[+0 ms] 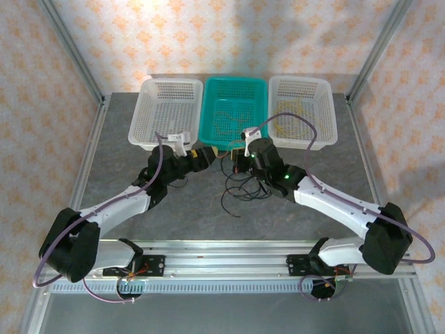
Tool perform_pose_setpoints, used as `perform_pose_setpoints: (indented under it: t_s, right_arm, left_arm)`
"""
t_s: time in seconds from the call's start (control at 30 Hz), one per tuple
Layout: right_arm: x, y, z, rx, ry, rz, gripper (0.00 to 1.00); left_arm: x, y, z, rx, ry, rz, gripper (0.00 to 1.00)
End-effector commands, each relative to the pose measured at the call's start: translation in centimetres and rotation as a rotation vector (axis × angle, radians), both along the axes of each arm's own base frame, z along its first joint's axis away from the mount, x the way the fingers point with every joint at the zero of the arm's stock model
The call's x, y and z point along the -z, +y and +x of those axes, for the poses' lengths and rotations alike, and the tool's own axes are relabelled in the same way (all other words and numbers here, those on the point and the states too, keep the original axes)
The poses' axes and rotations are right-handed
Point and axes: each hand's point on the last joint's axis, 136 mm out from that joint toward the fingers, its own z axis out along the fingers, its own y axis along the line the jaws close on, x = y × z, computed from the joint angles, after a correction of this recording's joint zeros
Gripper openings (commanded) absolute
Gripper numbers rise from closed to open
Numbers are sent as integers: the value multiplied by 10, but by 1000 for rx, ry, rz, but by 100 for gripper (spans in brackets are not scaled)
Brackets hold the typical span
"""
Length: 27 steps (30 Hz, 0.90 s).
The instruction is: Untangle the cables
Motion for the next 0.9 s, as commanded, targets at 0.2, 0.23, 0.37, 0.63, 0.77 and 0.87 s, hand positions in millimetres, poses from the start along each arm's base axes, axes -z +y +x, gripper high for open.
perform_pose_setpoints:
  t_s: [0.2,0.23,0.37,0.63,0.77,0.87]
  right_arm:
    - [-35,-7,1,0,-45,118,0]
    - [-36,-9,0,3,-47,117,0]
    - [-45,-21,0,44,-61,153,0]
    - [-72,-25,-1,37,-94,196,0]
    - [-78,-25,-2,33,-104,201,0]
    - [-80,-26,0,41,-113,201,0]
  left_arm:
    - [-27,-10,-3,42,-82,-49,70]
    - [-26,-8,-4,35,-81,-47,70]
    - [-30,2,-4,-18,-96,-33,71]
    - [-46,-14,1,59,-134,-38,71]
    - [-50,-17,6,65,-145,-36,68]
    - [-54,-21,10,71,-156,-32,67]
